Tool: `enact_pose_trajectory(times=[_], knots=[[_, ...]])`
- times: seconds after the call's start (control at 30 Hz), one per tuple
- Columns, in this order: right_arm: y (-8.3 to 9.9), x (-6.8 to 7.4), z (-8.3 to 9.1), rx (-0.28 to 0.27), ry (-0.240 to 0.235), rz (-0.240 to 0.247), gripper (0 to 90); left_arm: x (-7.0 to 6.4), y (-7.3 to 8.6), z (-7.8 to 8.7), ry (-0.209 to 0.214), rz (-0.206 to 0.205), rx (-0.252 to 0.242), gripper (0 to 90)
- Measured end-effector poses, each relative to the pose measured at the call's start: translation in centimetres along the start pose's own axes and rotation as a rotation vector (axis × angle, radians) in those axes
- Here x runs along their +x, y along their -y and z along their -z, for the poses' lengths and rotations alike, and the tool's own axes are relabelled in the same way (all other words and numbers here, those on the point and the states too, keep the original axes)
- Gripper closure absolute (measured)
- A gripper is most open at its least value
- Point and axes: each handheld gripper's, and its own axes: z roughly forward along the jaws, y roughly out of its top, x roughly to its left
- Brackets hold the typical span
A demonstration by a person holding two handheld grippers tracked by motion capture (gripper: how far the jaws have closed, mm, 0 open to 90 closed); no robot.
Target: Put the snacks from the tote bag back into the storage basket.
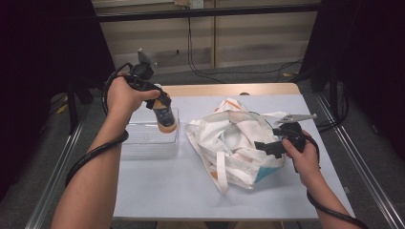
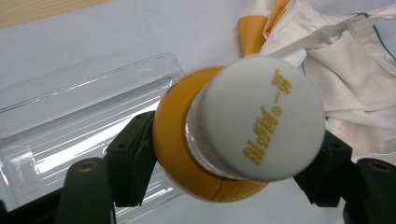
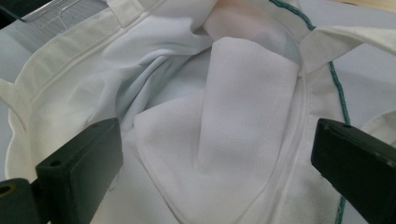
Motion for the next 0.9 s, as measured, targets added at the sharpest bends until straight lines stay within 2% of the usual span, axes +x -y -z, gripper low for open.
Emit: enact_pose_trajectory(times=[0.07,0.23,0.3,0.37,0.53,0.8,0.9], knots=[[0.0,0.0,0.0,-0.001,0.001,-0.001,2.3,0.0,0.1,0.0,0.003,0.008,-0.008,30.4],[0.0,0.0,0.0,-0.001,0.001,-0.001,2.3,0.2,0.0,0.0,0.005,0.000,-0.005,30.4],[0.0,0.0,0.1,-0.001,0.004,-0.003,2.3,0.3,0.1,-0.1,0.004,0.004,0.007,30.4],[0.0,0.0,0.1,-0.003,0.000,-0.001,2.3,0.3,0.1,-0.1,-0.001,0.015,-0.008,30.4],[-0.1,0.0,0.1,-0.006,0.003,-0.004,2.3,0.6,0.1,0.0,-0.003,0.001,-0.002,30.4],[-0.1,0.0,0.2,-0.007,0.003,-0.005,2.3,1.0,0.3,-0.4,-0.011,0.012,-0.005,30.4],[-0.1,-0.1,0.2,-0.008,0.002,-0.005,2.3,1.1,0.5,-0.6,-0.017,0.009,0.008,30.4]])
